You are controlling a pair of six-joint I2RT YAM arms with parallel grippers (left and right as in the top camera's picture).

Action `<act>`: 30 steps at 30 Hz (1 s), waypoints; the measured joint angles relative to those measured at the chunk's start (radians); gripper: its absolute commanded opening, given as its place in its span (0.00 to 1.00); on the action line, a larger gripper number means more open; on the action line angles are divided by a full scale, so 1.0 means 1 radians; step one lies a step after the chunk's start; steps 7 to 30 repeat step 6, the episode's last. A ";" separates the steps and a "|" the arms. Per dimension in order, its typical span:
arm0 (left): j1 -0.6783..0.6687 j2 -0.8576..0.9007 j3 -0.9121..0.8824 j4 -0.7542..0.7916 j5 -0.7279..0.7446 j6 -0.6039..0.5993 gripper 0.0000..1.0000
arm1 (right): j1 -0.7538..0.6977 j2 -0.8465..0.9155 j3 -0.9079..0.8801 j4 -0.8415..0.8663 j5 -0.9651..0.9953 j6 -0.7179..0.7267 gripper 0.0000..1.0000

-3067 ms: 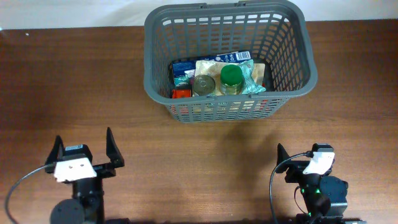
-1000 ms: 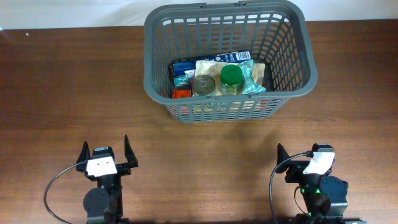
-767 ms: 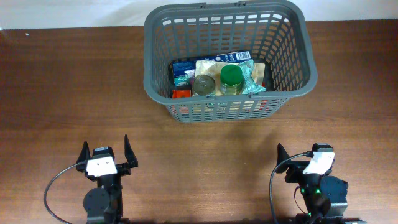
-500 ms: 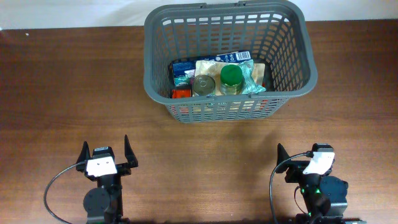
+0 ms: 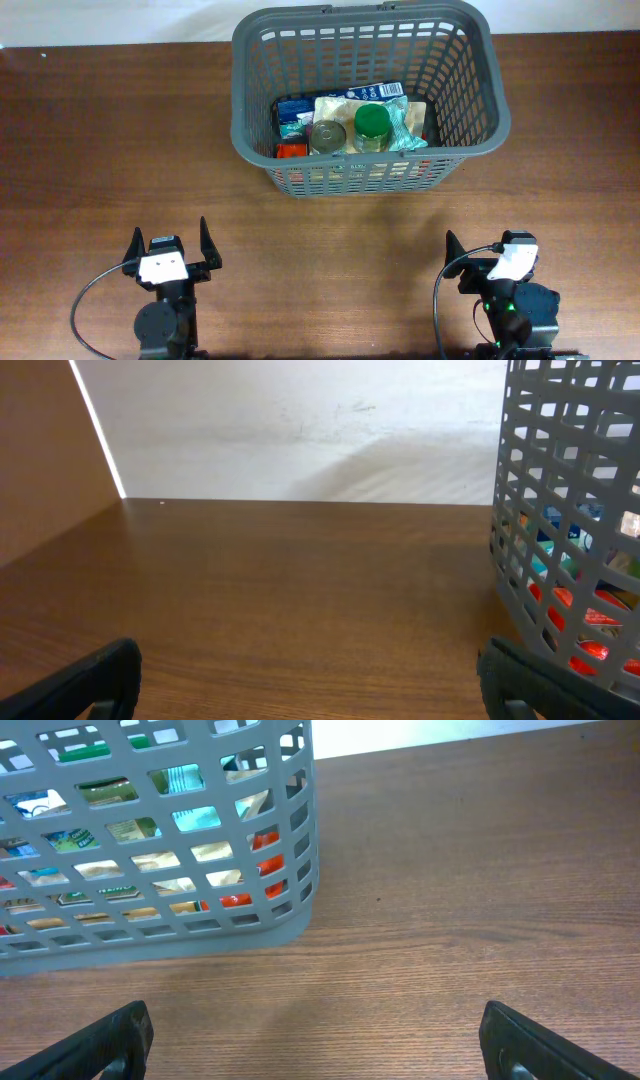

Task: Pack container

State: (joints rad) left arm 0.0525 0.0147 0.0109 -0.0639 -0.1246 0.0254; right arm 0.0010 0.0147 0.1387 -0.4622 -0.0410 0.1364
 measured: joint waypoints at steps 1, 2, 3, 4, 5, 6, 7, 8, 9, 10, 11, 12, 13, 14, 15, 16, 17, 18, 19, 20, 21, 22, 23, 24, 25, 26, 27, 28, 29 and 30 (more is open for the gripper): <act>0.000 0.000 0.000 0.000 0.000 0.000 0.99 | 0.000 0.000 0.000 0.000 0.000 -0.001 0.99; 0.000 0.000 0.000 0.000 0.000 0.000 0.99 | 0.000 0.000 0.000 0.000 0.000 -0.001 0.99; 0.000 0.000 0.000 0.000 0.000 0.000 0.99 | 0.000 0.000 0.000 0.000 0.000 -0.001 0.99; 0.000 0.000 0.000 0.000 0.000 0.000 0.99 | 0.000 0.000 0.000 0.000 0.000 0.000 0.99; 0.000 0.000 0.000 0.000 0.000 0.000 0.99 | 0.000 0.000 0.000 0.000 0.000 -0.001 0.99; 0.000 0.000 0.000 0.000 0.000 0.000 0.99 | 0.000 0.000 0.000 0.000 0.000 0.000 0.99; 0.000 0.000 0.000 0.000 0.000 0.000 0.99 | 0.000 0.000 0.000 0.000 0.000 0.000 0.99; 0.000 0.000 0.000 0.000 0.000 0.000 0.99 | 0.000 0.000 0.000 0.000 0.000 0.000 0.99; 0.000 0.000 0.000 0.000 0.000 0.000 0.99 | 0.000 0.000 0.000 0.000 0.000 0.000 0.99; 0.000 0.000 0.000 0.000 0.000 0.000 0.99 | 0.000 0.000 0.000 0.000 0.000 0.000 0.99; 0.000 0.000 0.000 0.000 0.000 0.000 0.99 | 0.000 0.000 0.000 0.000 0.000 0.000 0.99; 0.000 0.000 0.000 0.000 0.000 0.000 0.99 | 0.000 0.000 0.000 0.000 0.000 0.000 0.99; 0.000 0.000 0.000 0.000 0.000 0.000 0.99 | 0.000 0.000 0.000 0.000 0.000 0.000 0.99; 0.000 0.000 0.000 0.000 0.000 0.000 0.99 | 0.000 0.000 0.000 0.000 0.000 0.000 0.99; 0.000 0.000 0.000 0.000 0.000 0.000 0.99 | 0.000 0.000 0.000 0.000 0.000 0.000 0.99; 0.000 0.000 0.000 0.000 0.000 0.000 0.99 | 0.000 0.000 0.000 0.000 0.000 0.000 0.99; 0.000 0.000 0.000 0.000 0.000 0.000 0.99 | 0.000 0.000 0.000 0.000 0.000 0.000 0.99; 0.000 0.000 0.000 0.000 0.000 0.000 0.99 | 0.000 0.000 0.000 0.000 0.000 0.000 0.99; 0.000 0.000 0.000 0.000 0.000 0.000 0.99 | 0.000 0.000 0.000 0.000 0.000 0.000 0.99; 0.000 0.000 0.000 0.000 0.000 0.000 0.99 | 0.000 0.000 0.000 0.000 0.000 0.000 0.99; 0.000 0.000 0.000 0.000 0.000 0.000 0.99 | 0.000 0.000 0.000 0.000 0.000 0.000 0.99; 0.000 0.000 0.000 0.000 0.000 0.000 0.99 | 0.000 0.000 0.000 0.000 0.000 0.000 0.99; 0.000 0.000 0.000 0.000 0.000 0.000 0.99 | 0.000 0.000 0.000 0.000 0.000 0.000 0.99; 0.000 0.000 0.000 0.000 0.000 0.000 0.99 | 0.000 0.000 0.000 0.000 0.000 0.000 0.99; 0.000 0.000 0.000 0.000 0.000 0.000 0.99 | 0.000 0.000 0.000 0.000 0.000 0.000 0.99; 0.000 0.000 0.000 0.000 0.000 0.000 0.99 | 0.000 0.000 0.000 0.000 0.000 0.000 0.99; 0.000 0.000 0.000 0.000 0.000 0.000 0.99 | 0.000 0.000 0.000 0.000 0.000 0.000 0.99; 0.000 0.000 0.000 0.000 0.000 0.000 0.99 | 0.000 0.000 0.000 0.000 0.000 0.000 0.99; 0.000 0.000 0.000 0.000 0.000 0.000 0.99 | 0.000 0.000 0.000 0.000 0.000 0.000 0.99; 0.000 0.000 0.000 0.000 0.000 0.000 0.99 | 0.000 0.000 0.000 0.000 0.000 0.000 0.99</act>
